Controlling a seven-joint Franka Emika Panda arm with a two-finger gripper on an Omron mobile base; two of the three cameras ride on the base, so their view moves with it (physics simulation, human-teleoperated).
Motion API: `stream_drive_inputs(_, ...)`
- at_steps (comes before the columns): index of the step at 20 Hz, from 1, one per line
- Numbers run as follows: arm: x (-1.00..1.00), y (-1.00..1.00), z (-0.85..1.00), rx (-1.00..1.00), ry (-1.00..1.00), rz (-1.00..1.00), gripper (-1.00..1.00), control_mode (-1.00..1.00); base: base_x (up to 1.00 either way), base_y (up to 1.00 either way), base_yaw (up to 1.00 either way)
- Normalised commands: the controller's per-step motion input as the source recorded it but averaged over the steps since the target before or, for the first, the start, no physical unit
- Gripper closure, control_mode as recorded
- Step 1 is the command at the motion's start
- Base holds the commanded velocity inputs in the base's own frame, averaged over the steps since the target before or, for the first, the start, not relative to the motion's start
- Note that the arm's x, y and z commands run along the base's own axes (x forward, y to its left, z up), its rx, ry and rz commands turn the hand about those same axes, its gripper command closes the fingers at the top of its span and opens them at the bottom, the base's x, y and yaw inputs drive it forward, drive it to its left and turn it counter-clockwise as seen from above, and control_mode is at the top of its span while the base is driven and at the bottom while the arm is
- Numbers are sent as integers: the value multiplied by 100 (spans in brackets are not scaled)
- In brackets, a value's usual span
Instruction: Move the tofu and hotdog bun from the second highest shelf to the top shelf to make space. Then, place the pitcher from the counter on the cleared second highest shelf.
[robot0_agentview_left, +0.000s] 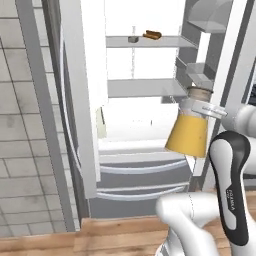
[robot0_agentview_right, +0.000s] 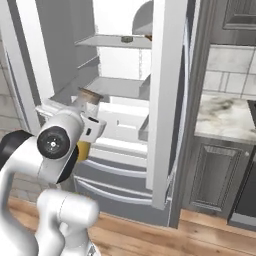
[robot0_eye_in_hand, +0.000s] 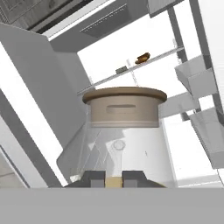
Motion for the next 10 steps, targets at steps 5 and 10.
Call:
stream_drive_inputs(5, 0, 0, 0, 0, 0, 0, 100, 100, 63, 6, -21)
stream_drive_inputs(10, 0, 0, 0, 0, 0, 0, 100, 100, 49, 39, -13)
